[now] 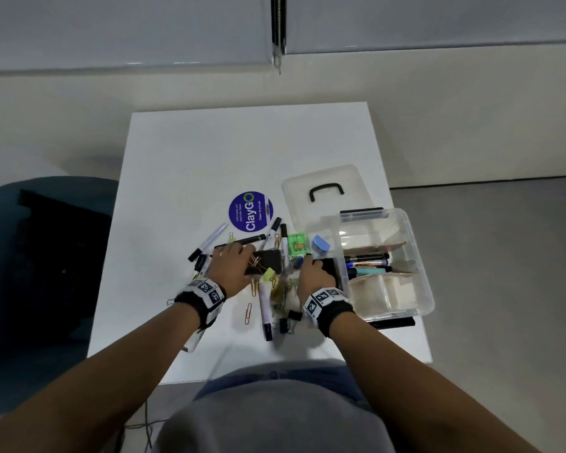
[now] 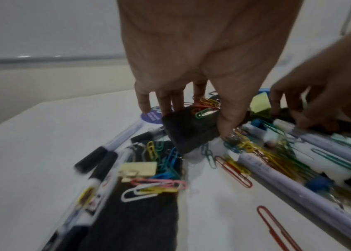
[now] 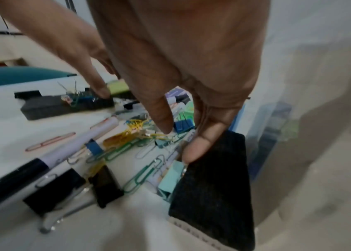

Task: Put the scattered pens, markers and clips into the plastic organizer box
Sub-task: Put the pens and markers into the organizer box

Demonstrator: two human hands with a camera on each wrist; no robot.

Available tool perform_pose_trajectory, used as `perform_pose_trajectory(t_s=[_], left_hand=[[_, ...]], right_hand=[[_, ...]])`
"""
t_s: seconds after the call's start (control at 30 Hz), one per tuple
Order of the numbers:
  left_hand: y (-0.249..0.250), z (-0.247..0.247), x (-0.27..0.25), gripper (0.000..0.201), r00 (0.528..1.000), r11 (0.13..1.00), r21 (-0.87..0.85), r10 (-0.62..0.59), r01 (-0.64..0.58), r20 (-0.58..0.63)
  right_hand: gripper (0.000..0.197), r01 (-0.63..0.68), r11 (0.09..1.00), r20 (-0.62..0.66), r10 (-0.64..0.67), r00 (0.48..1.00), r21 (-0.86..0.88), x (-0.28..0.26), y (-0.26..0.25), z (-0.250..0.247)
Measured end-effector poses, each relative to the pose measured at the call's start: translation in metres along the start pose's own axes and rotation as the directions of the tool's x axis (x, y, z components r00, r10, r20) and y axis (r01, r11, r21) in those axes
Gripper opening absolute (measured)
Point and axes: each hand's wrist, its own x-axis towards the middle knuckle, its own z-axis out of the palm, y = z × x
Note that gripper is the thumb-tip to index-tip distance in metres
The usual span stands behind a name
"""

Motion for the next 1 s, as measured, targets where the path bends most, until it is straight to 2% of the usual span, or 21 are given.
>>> perform_pose_trajectory(t_s=[0.07, 0.13, 0.23, 0.33, 0.4, 0.5, 0.57, 0.63, 0.7, 0.83, 1.0], left_hand=[[-0.018, 0.001, -0.002, 0.061, 0.988, 0.98, -0.134, -0.154, 0.148, -0.03], [-0.026, 0.0, -0.002, 0.057, 0.964, 0.939, -0.226, -0.266, 0.26, 0.004], [-0.025, -0.001, 0.005, 0.059, 0.947, 0.933, -0.166, -0.312, 0.32, 0.073], [-0.016, -0.002, 0.011, 0.064, 0.934, 0.932, -0.072, -0.35, 0.354, 0.068], [-0.007, -0.005, 0.015, 0.062, 0.951, 0.948, -0.075, -0.31, 0.309, -0.012], [0.014, -0.012, 0.029, 0.049, 0.982, 0.985, -0.089, -0.159, 0.151, -0.101], [0.027, -0.015, 0.041, 0.033, 0.995, 0.99, -0.119, -0.086, 0.079, -0.057], [0.034, -0.015, 0.054, 0.027, 0.999, 0.995, -0.09, -0.033, 0.033, 0.002], [0.034, -0.015, 0.068, 0.029, 0.999, 1.0, -0.006, -0.03, 0.03, 0.03], [0.03, -0.015, 0.091, 0.027, 0.991, 0.991, 0.104, -0.096, 0.087, 0.088], [0.031, -0.005, 0.102, 0.036, 0.977, 0.983, 0.097, -0.17, 0.158, 0.128]], right_hand=[[0.046, 0.002, 0.999, -0.038, -0.003, 0.999, -0.043, 0.003, -0.002, 0.004], [0.045, 0.013, 0.999, -0.016, -0.014, 1.0, -0.033, 0.005, -0.005, 0.004], [0.048, 0.01, 0.999, 0.011, -0.01, 1.0, 0.035, 0.009, -0.005, 0.001], [0.078, -0.11, 0.978, 0.021, 0.108, 0.994, 0.179, 0.013, -0.006, 0.0], [0.087, -0.204, 0.907, 0.057, 0.197, 0.979, 0.369, 0.014, -0.011, -0.003], [0.063, -0.207, 0.819, 0.035, 0.223, 0.974, 0.534, 0.017, -0.026, -0.011], [0.047, -0.155, 0.824, -0.005, 0.188, 0.982, 0.544, 0.023, -0.036, -0.013], [0.038, -0.103, 0.879, 0.012, 0.111, 0.994, 0.466, 0.029, -0.046, -0.013], [0.032, -0.084, 0.899, 0.029, 0.079, 0.996, 0.431, 0.037, -0.05, -0.011], [0.027, -0.124, 0.908, 0.081, 0.1, 0.992, 0.4, 0.047, -0.045, -0.007], [0.032, -0.223, 0.88, 0.177, 0.162, 0.971, 0.419, 0.048, -0.031, -0.005]])
